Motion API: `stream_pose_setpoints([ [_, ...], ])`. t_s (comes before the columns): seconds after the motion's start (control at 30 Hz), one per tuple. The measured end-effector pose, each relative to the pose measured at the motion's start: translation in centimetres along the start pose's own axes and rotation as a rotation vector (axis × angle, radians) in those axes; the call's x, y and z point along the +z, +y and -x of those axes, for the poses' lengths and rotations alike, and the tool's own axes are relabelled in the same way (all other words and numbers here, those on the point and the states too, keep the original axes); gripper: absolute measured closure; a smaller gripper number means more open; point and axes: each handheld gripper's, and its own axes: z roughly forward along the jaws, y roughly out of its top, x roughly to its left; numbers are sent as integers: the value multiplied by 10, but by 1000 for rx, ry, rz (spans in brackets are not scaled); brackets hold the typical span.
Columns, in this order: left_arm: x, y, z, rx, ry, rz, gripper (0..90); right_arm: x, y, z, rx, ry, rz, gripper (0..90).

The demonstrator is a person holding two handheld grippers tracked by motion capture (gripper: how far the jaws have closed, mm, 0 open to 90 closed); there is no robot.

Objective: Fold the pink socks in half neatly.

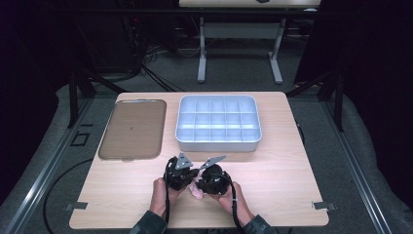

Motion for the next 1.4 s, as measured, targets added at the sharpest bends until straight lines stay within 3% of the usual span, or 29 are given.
stream_pose_setpoints([
  [0.47,3,-4,1,3,32,-13,898,-9,-5,-2,-26,49,13,685],
  [0.63,-2,-3,-1,-16,32,5,893,-5,-4,-6,-64,27,-11,701],
  [0.73,-11,1,-4,-37,9,53,876,-4,-4,-5,-58,35,-11,706],
  [0.83,-17,8,-3,-34,-54,93,864,-3,-4,-4,-59,37,-13,711],
  [0.9,-12,12,0,-24,-98,72,858,-3,-4,-5,-61,35,-13,712],
  [1.0,4,10,0,-24,-89,-6,863,-3,-3,-6,-71,31,-19,713],
  [1.03,6,8,-2,-34,-88,-12,870,-3,-3,-6,-71,30,-18,712],
  [1.2,8,3,-5,-57,-77,-14,897,-4,-5,-6,-82,29,-6,707],
  [1.4,8,0,-4,-67,-66,-4,899,-11,-5,-3,-93,43,-28,692],
])
